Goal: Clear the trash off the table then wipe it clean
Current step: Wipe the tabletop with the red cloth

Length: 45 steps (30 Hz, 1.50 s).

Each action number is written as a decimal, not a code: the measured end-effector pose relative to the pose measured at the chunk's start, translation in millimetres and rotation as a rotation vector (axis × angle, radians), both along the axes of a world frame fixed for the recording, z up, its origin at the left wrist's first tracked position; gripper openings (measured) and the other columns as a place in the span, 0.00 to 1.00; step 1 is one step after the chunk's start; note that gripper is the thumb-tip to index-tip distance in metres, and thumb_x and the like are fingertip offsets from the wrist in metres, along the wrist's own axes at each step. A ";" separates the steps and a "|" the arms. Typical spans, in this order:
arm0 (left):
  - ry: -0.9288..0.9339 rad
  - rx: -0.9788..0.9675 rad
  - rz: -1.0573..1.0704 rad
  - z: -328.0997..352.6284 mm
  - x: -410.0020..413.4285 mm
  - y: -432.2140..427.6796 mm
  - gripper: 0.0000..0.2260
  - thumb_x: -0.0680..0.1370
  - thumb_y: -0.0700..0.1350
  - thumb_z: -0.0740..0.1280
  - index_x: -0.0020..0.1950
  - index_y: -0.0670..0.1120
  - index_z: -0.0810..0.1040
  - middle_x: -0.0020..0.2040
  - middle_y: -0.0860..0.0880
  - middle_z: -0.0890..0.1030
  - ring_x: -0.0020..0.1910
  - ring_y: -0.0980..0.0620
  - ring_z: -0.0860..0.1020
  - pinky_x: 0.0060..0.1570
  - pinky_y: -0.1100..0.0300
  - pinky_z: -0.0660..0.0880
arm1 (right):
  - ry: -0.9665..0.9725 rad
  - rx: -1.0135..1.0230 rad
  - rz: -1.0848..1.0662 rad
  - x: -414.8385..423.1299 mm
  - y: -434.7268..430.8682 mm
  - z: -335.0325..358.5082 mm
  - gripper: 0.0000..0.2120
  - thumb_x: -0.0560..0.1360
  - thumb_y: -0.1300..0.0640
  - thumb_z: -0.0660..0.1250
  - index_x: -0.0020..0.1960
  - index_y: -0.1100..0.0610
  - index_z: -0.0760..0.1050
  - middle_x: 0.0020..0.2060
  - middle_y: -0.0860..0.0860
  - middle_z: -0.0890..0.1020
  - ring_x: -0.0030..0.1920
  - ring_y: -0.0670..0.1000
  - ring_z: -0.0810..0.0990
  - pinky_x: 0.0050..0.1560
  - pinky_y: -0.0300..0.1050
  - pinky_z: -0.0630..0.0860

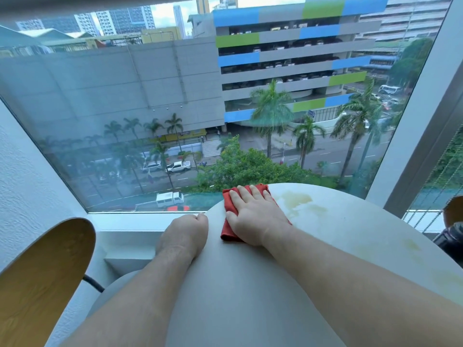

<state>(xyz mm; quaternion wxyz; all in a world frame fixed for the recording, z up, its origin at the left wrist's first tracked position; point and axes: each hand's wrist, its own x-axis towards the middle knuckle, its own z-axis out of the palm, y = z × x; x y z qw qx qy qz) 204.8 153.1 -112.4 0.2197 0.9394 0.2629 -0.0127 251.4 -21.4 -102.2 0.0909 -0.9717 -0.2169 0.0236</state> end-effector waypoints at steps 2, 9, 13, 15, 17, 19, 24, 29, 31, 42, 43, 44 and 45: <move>0.006 -0.006 0.008 0.4 1.3 0.1 0.24 0.81 0.58 0.50 0.58 0.50 0.83 0.59 0.46 0.82 0.52 0.43 0.75 0.51 0.52 0.70 | -0.015 -0.001 0.062 -17.0 -2.0 2.0 0.33 0.83 0.39 0.47 0.85 0.48 0.49 0.85 0.49 0.50 0.84 0.55 0.48 0.82 0.58 0.44; -0.012 -0.023 0.007 3.2 -2.7 -2.4 0.22 0.83 0.56 0.51 0.55 0.49 0.83 0.51 0.49 0.79 0.50 0.44 0.75 0.48 0.53 0.69 | -0.012 -0.014 0.125 -57.8 -49.3 0.9 0.33 0.82 0.36 0.49 0.85 0.42 0.46 0.84 0.43 0.48 0.84 0.49 0.45 0.83 0.54 0.42; -0.028 -0.003 -0.002 4.1 -4.3 -4.5 0.23 0.83 0.55 0.50 0.55 0.48 0.83 0.51 0.49 0.78 0.50 0.45 0.76 0.48 0.53 0.69 | -0.006 -0.053 0.072 -30.6 -56.7 4.7 0.33 0.83 0.36 0.48 0.85 0.43 0.45 0.85 0.44 0.48 0.84 0.50 0.45 0.83 0.55 0.42; -0.029 0.003 0.000 3.8 -4.5 -5.1 0.23 0.83 0.55 0.50 0.57 0.48 0.83 0.53 0.48 0.80 0.51 0.44 0.76 0.48 0.53 0.69 | -0.007 -0.061 0.056 -17.8 -46.5 4.6 0.34 0.83 0.36 0.47 0.85 0.45 0.46 0.85 0.46 0.48 0.84 0.51 0.45 0.83 0.56 0.42; -0.032 0.012 0.003 3.4 -4.0 -5.5 0.24 0.83 0.55 0.50 0.58 0.48 0.83 0.58 0.47 0.82 0.51 0.44 0.76 0.49 0.53 0.70 | -0.008 -0.062 0.047 -11.3 -32.9 4.5 0.34 0.82 0.36 0.47 0.85 0.46 0.46 0.85 0.47 0.48 0.84 0.53 0.46 0.83 0.56 0.42; -0.032 0.024 0.002 3.1 -2.5 -6.0 0.24 0.83 0.55 0.50 0.59 0.47 0.83 0.59 0.45 0.83 0.51 0.44 0.76 0.50 0.52 0.70 | -0.009 -0.055 0.055 -12.5 -20.5 3.9 0.35 0.82 0.36 0.47 0.85 0.47 0.47 0.85 0.48 0.48 0.84 0.54 0.46 0.82 0.57 0.42; -0.018 0.020 0.013 0.6 -1.2 -2.9 0.24 0.80 0.57 0.50 0.59 0.49 0.83 0.60 0.46 0.82 0.52 0.43 0.76 0.51 0.51 0.71 | -0.028 -0.027 0.174 -44.0 -12.7 1.8 0.35 0.82 0.36 0.49 0.85 0.48 0.48 0.85 0.48 0.49 0.84 0.53 0.46 0.83 0.57 0.43; -0.035 0.007 0.015 1.3 -3.4 -2.8 0.23 0.82 0.57 0.51 0.54 0.48 0.83 0.56 0.46 0.82 0.51 0.43 0.76 0.50 0.52 0.71 | -0.024 -0.027 0.218 -56.0 -41.4 2.7 0.34 0.82 0.34 0.50 0.85 0.44 0.47 0.84 0.43 0.49 0.84 0.49 0.45 0.83 0.54 0.43; -0.040 0.002 0.016 1.9 -4.7 -3.5 0.22 0.82 0.56 0.51 0.51 0.48 0.82 0.52 0.48 0.81 0.51 0.44 0.77 0.49 0.52 0.72 | -0.022 -0.029 0.191 -46.1 -47.8 3.0 0.34 0.82 0.34 0.50 0.85 0.43 0.47 0.84 0.43 0.49 0.84 0.48 0.46 0.83 0.54 0.44; -0.024 0.000 0.037 0.8 -2.2 -3.1 0.23 0.81 0.56 0.51 0.55 0.48 0.83 0.56 0.46 0.83 0.50 0.43 0.77 0.50 0.52 0.74 | -0.005 -0.070 0.099 2.9 -4.3 4.7 0.35 0.81 0.34 0.47 0.85 0.46 0.48 0.85 0.49 0.50 0.84 0.56 0.47 0.82 0.59 0.44; -0.019 0.002 0.037 1.7 -2.3 -3.4 0.23 0.81 0.57 0.52 0.57 0.49 0.83 0.57 0.46 0.83 0.50 0.44 0.76 0.50 0.52 0.73 | -0.009 -0.068 0.123 -3.3 -0.2 3.7 0.35 0.81 0.33 0.47 0.85 0.46 0.48 0.85 0.49 0.50 0.84 0.56 0.47 0.82 0.59 0.44; -0.015 -0.001 0.040 2.5 -2.2 -3.4 0.23 0.81 0.57 0.52 0.58 0.49 0.84 0.59 0.46 0.83 0.50 0.44 0.75 0.50 0.52 0.72 | -0.019 -0.063 0.152 -11.8 2.2 2.8 0.36 0.81 0.33 0.47 0.85 0.46 0.48 0.85 0.49 0.50 0.84 0.56 0.47 0.82 0.59 0.45; -0.012 -0.007 0.039 2.6 -1.9 -2.8 0.23 0.81 0.58 0.52 0.59 0.49 0.84 0.60 0.45 0.83 0.50 0.43 0.75 0.51 0.52 0.71 | -0.031 -0.056 0.179 -21.4 2.5 1.9 0.36 0.81 0.33 0.47 0.85 0.47 0.49 0.85 0.49 0.50 0.84 0.56 0.48 0.82 0.58 0.45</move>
